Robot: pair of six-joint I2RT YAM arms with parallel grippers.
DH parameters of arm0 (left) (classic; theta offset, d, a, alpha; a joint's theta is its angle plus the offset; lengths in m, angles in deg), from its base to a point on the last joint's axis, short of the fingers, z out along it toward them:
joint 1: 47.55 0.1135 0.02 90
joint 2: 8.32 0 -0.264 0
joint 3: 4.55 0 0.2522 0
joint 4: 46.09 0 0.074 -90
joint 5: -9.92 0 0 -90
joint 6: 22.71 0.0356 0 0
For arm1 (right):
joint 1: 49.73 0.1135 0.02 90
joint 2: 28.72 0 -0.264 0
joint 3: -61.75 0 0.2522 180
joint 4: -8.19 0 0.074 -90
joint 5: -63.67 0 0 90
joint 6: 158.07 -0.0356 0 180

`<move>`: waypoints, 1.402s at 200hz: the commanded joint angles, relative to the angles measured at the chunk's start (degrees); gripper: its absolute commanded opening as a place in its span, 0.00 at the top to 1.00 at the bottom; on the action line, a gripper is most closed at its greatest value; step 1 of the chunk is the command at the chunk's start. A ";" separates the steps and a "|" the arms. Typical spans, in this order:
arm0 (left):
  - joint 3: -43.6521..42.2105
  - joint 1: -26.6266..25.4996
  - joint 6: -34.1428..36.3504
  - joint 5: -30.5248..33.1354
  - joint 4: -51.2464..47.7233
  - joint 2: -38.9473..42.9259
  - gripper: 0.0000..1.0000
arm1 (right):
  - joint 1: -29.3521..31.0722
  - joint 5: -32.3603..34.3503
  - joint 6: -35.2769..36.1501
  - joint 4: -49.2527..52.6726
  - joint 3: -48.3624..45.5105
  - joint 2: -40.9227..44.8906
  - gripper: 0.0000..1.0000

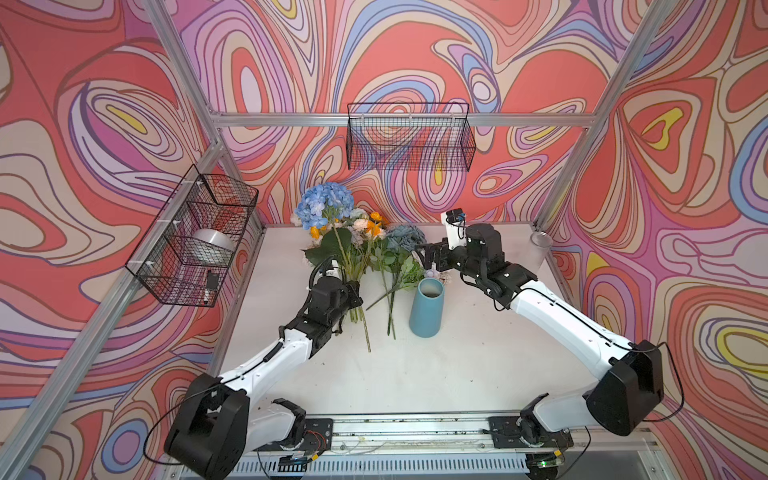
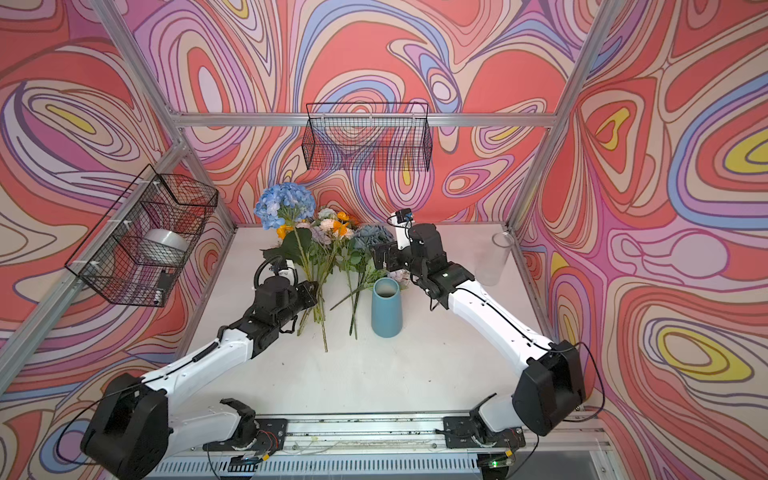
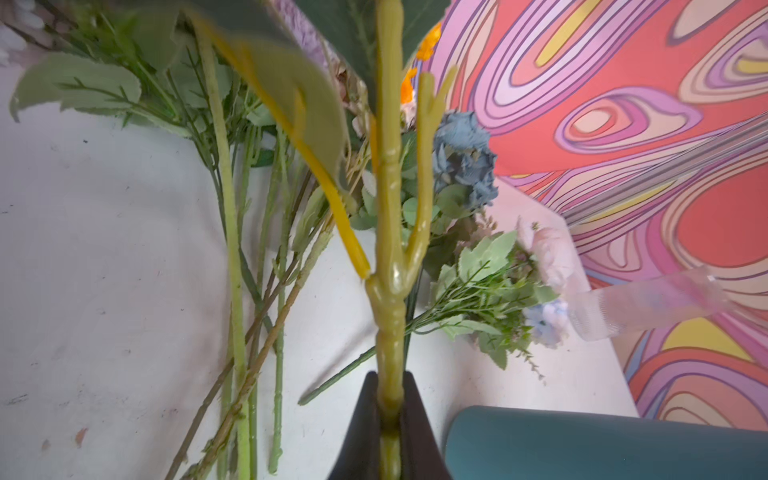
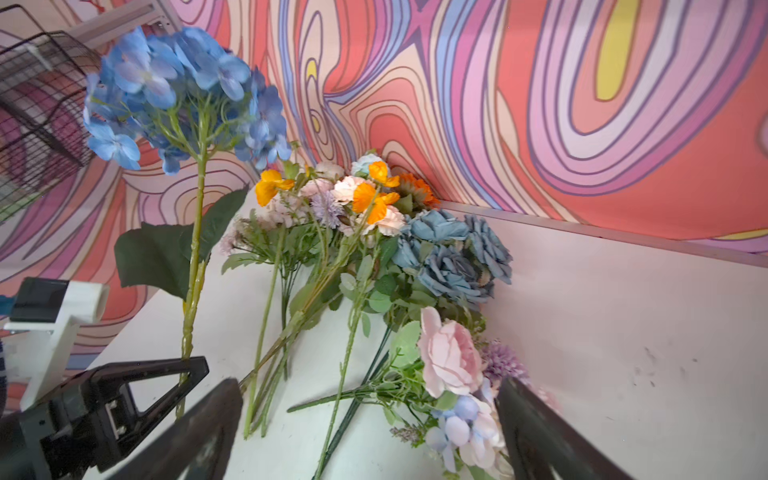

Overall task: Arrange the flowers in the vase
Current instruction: 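Lift the blue hydrangea upright with the left gripper toward the right gripper, then grasp the hydrangea stem with the right gripper while the left releases it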

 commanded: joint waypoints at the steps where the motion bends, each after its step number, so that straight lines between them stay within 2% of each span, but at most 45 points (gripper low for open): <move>1: -1.02 -0.05 -0.45 -0.87 14.34 3.93 1.00 | -0.16 -8.63 -0.05 -1.92 0.95 -1.40 0.03; 55: -1.42 -0.17 10.75 -12.18 26.60 6.71 1.00 | 0.12 -23.46 -2.57 -4.58 6.05 -4.40 0.11; 112: 3.80 -0.98 19.66 -23.34 22.47 7.19 1.00 | 0.87 -35.28 -7.64 -13.57 9.36 -4.97 0.14; 136: 6.24 -1.44 20.74 -25.51 21.52 6.02 1.00 | 2.57 -37.14 -7.32 -16.12 8.83 -4.86 0.20; 160: 9.20 -2.62 21.72 -28.61 21.07 3.95 1.00 | 4.67 -33.69 -4.85 -17.91 6.97 -4.06 0.25; 184: 11.42 -4.76 23.37 -30.57 20.47 1.50 1.00 | 4.85 -33.11 -5.00 -18.83 7.15 -4.49 0.38; 204: 12.27 -5.88 23.94 -31.33 20.16 0.16 1.00 | 4.85 -32.92 -5.04 -19.29 7.25 -4.82 0.46; 237: 12.09 -6.92 24.75 -30.62 19.77 0.03 1.00 | 4.85 -32.18 -4.46 -17.78 7.35 -5.19 0.79; 260: 12.15 -7.00 24.88 -30.31 19.31 0.47 1.00 | 4.85 -30.97 -3.74 -16.19 6.75 -4.70 0.97; 270: 12.14 -6.99 24.69 -30.18 19.24 0.80 0.83 | 4.85 -30.36 -3.49 -15.54 6.42 -4.34 1.00; 280: 12.06 -6.99 24.13 -29.31 19.31 1.29 0.45 | 4.89 -29.51 -3.24 -14.83 6.28 -3.72 1.00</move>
